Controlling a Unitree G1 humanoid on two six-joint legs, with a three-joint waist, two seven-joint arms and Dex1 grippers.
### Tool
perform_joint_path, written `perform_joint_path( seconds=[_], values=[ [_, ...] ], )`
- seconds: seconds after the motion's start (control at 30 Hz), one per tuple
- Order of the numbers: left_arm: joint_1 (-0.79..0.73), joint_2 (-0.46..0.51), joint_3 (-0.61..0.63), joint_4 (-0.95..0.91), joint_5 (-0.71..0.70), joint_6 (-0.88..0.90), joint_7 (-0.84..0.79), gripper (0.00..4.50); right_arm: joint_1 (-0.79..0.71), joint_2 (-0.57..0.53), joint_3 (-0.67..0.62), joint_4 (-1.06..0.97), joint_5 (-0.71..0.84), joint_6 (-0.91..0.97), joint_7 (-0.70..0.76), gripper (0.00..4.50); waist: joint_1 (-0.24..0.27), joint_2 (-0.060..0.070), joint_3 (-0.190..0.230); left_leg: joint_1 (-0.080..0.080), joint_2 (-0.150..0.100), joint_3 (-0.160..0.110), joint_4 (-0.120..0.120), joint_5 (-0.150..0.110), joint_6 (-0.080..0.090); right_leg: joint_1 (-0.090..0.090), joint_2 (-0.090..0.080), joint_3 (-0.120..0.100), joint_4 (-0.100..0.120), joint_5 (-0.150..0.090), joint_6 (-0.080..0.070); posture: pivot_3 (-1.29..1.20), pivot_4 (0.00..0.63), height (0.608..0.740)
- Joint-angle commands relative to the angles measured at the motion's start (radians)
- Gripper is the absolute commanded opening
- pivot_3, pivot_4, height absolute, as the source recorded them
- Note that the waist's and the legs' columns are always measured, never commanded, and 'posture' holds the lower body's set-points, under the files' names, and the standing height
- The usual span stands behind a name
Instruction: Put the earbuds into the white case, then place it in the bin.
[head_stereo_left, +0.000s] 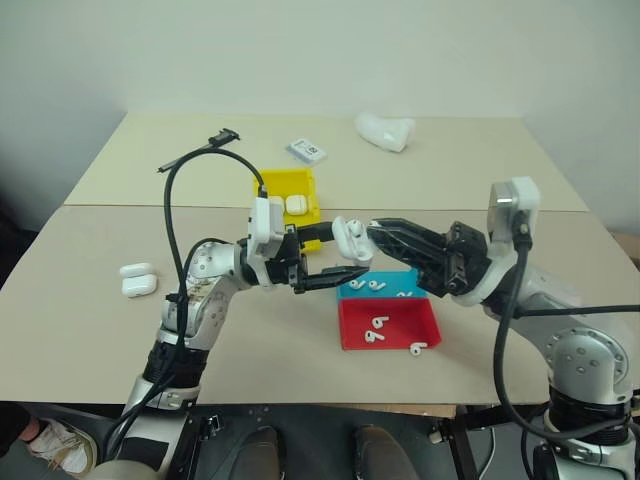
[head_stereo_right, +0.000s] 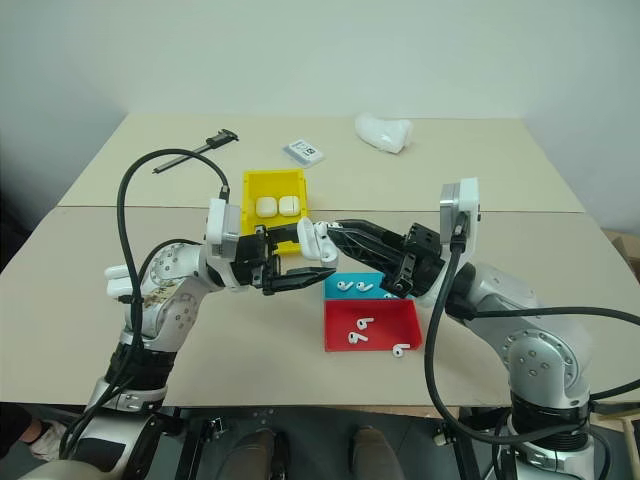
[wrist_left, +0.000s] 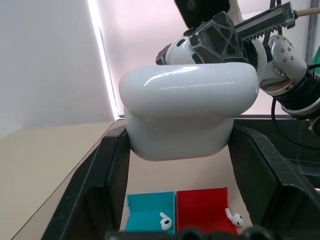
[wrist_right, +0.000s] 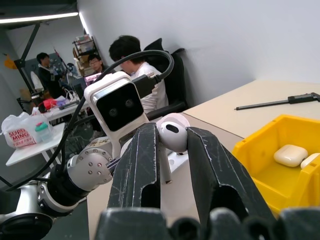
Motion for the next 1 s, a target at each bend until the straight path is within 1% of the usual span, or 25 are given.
perform_joint_path(
  seconds=[0.03, 0.2, 0.5, 0.93, 0.97, 1.0],
  values=[
    [-0.026, -0.001, 0.02, -0.017, -0.033, 0.011, -0.002, 2.73, -0.016, 0.022, -0.011, -0.018, 0.019, -0.054, 0.001, 0.61, 0.0, 0.0, 0.0, 0.0, 0.0, 0.0, 0.0, 0.0, 0.0, 0.0, 0.0, 0.0, 0.0, 0.0, 0.0, 0.0, 0.15, 0.74],
    [-0.029, -0.003, 0.01, -0.021, -0.042, 0.043, 0.008, 2.73, -0.012, 0.063, 0.011, -0.034, 0.002, -0.092, 0.004, 0.61, 0.001, 0.0, 0.0, 0.0, 0.0, 0.0, 0.0, 0.0, 0.0, 0.0, 0.0, 0.0, 0.0, 0.0, 0.0, 0.0, 0.15, 0.74],
    [-0.059, -0.015, 0.023, -0.013, -0.058, 0.084, 0.022, 2.73, 0.023, 0.093, 0.066, -0.045, -0.059, -0.147, 0.01, 0.61, 0.001, 0.0, 0.0, 0.0, 0.0, 0.0, 0.0, 0.0, 0.0, 0.0, 0.0, 0.0, 0.0, 0.0, 0.0, 0.0, 0.15, 0.74],
    [-0.058, -0.018, 0.039, -0.018, -0.069, 0.095, 0.021, 2.73, 0.064, 0.075, 0.081, -0.043, -0.108, -0.195, 0.034, 0.61, 0.001, 0.0, 0.0, 0.0, 0.0, 0.0, 0.0, 0.0, 0.0, 0.0, 0.0, 0.0, 0.0, 0.0, 0.0, 0.0, 0.15, 0.74],
    [-0.058, -0.019, 0.038, -0.019, -0.068, 0.094, 0.021, 2.73, 0.066, 0.073, 0.082, -0.043, -0.109, -0.196, 0.036, 1.17, 0.001, 0.0, 0.0, 0.0, 0.0, 0.0, 0.0, 0.0, 0.0, 0.0, 0.0, 0.0, 0.0, 0.0, 0.0, 0.0, 0.15, 0.74],
    [-0.059, -0.02, 0.038, -0.018, -0.067, 0.093, 0.021, 2.73, 0.067, 0.071, 0.083, -0.044, -0.11, -0.198, 0.037, 1.33, 0.001, 0.0, 0.0, 0.0, 0.0, 0.0, 0.0, 0.0, 0.0, 0.0, 0.0, 0.0, 0.0, 0.0, 0.0, 0.0, 0.15, 0.74]
  ],
)
